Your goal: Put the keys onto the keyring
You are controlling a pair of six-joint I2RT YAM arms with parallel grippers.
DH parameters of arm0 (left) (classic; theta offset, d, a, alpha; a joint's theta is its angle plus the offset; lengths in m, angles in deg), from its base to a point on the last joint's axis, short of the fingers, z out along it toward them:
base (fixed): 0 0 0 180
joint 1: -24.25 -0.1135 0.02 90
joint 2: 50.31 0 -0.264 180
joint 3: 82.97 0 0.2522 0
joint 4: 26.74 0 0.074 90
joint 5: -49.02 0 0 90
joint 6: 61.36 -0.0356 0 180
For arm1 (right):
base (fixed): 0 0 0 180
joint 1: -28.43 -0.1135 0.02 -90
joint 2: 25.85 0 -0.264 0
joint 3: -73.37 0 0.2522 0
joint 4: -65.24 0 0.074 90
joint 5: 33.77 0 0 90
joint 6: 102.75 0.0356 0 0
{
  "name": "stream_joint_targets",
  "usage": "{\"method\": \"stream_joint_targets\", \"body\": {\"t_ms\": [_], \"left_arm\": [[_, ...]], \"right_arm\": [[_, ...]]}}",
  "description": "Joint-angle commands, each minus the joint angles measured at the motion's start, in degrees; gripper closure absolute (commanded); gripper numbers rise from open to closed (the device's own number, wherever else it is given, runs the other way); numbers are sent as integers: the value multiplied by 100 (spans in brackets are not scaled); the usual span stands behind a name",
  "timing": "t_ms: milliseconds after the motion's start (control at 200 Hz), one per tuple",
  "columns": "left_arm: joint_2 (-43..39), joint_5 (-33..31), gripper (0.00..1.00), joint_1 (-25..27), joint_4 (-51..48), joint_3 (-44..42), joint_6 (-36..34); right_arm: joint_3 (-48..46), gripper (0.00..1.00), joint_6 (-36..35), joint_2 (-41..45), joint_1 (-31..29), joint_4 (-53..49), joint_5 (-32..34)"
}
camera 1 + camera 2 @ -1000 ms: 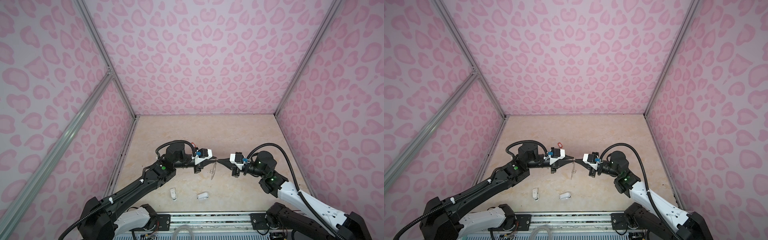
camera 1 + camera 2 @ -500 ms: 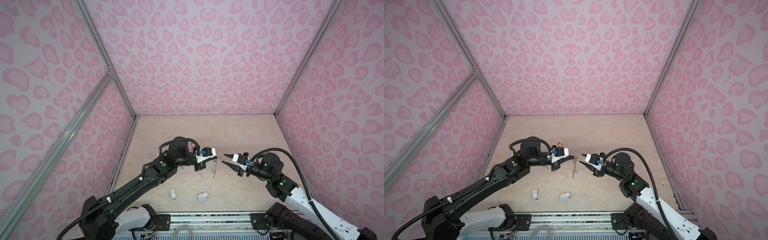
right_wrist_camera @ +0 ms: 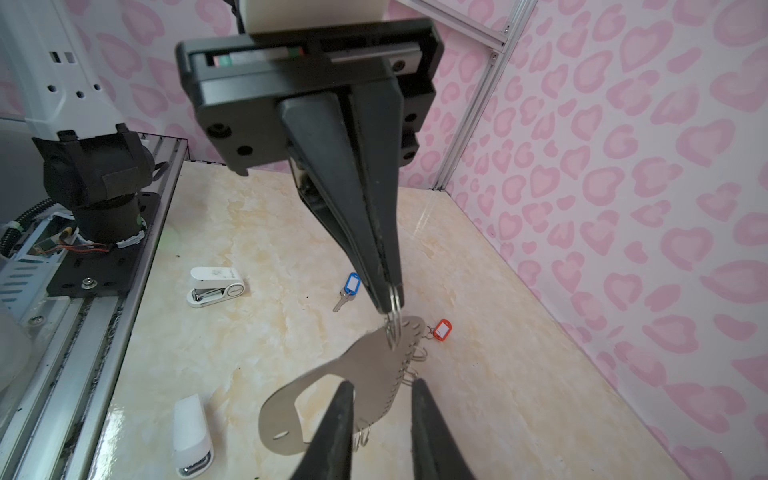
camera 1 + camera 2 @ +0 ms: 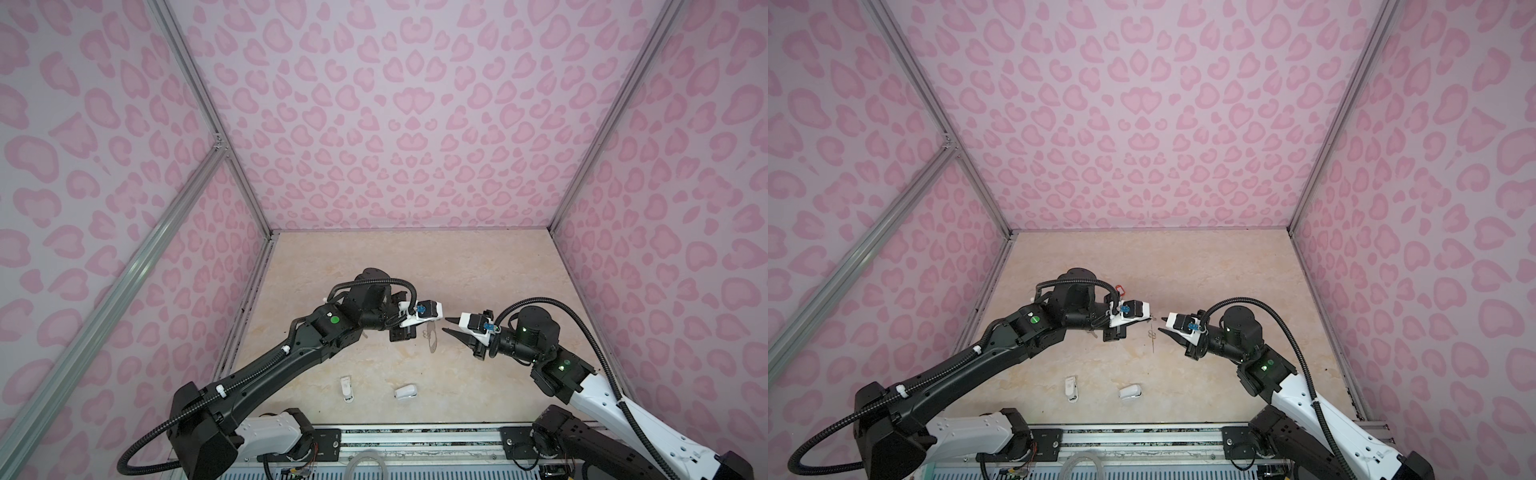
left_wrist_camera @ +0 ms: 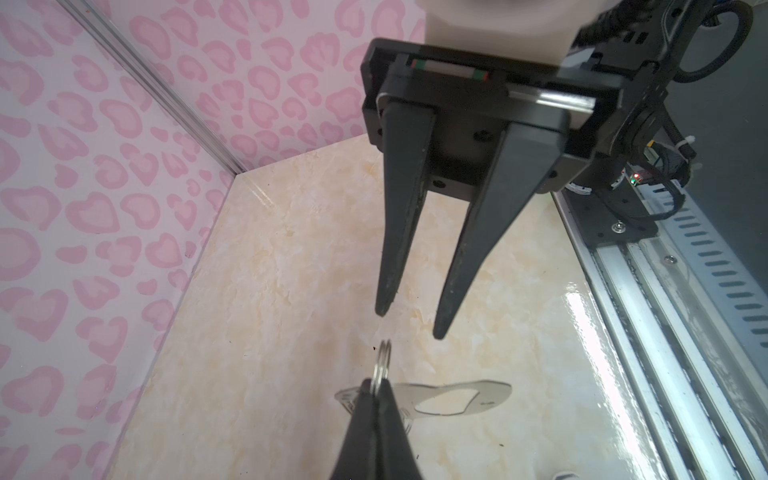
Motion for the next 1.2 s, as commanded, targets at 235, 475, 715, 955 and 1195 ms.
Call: {"method": "stream_joint_targets", "body": {"t_ms": [235, 475, 715, 955, 1195], "left_arm": [[87, -240, 96, 129, -344, 216, -287], [142, -194, 96, 132, -392, 293, -337], [73, -138, 71, 64, -76, 178, -133], [-455, 1126, 65, -682, 1450, -716, 1017], [-535, 1500, 74, -766, 2418, -1305, 1657]], "right_arm": [[116, 79, 129, -399, -59, 640, -210], [164, 92, 82, -539, -58, 605, -318], [149, 100, 72, -577, -62, 677, -389], [-69, 100, 466, -559, -41, 1481, -465], [-38, 100, 664, -636, -24, 1687, -660]]}}
